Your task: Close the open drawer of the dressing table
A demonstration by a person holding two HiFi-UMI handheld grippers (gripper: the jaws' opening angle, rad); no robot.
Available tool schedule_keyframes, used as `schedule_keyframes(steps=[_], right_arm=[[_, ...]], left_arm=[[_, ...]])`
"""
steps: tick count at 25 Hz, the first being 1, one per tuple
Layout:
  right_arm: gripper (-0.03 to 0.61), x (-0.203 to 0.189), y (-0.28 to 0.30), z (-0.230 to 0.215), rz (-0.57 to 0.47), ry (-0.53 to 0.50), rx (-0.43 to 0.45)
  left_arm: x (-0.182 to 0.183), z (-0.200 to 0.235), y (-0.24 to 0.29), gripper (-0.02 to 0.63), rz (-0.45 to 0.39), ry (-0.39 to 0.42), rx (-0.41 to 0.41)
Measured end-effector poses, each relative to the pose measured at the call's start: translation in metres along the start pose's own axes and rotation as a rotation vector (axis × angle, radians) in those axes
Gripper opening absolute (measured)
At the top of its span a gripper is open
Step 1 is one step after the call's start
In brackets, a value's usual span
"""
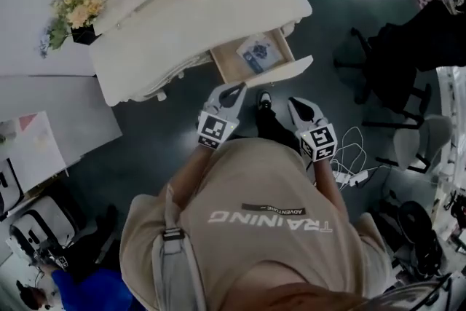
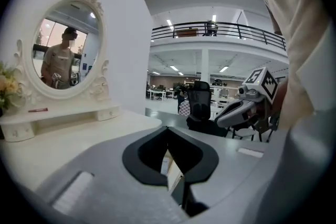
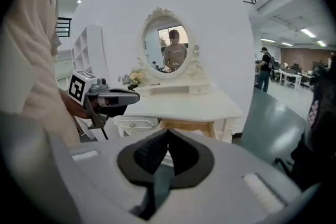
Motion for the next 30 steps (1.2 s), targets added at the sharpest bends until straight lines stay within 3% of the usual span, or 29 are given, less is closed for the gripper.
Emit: schedule_keyframes(steps=[4,8,12,17,23,30], right_arm=[[0.003,0.014,0.015,-0.061,0.001,-0.057,0.071],[0.003,-0.005,0.044,-0.102,0.067,-0.145,0.112],[0.003,-0.023,0.063,-0.110,0.124,-0.122,0.239],[0.003,-0.043,0.084,-0.120,0.190,-0.088,0.320],[0.003,-0.081,0.095,-0.113,0.322,-0.118,0.344],[0.003,-0.128,0.108,-0.094,0.456,-0.128,0.349]], left_arm=[[0.015,0.000,0.037,0.000,0.027,-0.033,0.110],[0.042,-0.001,0.062,0.000,0.016,-0.031,0.194],[0.040,-0.002,0.063,0.000,0.055,-0.073,0.298],[0.029,-0.005,0.058,0.000,0.084,-0.126,0.382],[0.018,-0.006,0.030,0.000,0.060,-0.183,0.458],[0.009,0.002,-0.011,0.000,0.025,-0.178,0.508]])
Point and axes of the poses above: the fingertips, and each gripper's own axes: y forward along the fingers, z to its left, x out of its top, the point moved 3 cm from there along -y, backward along the fingers, and after that the axes turned 1 degree about z, right-handed, at the moved point
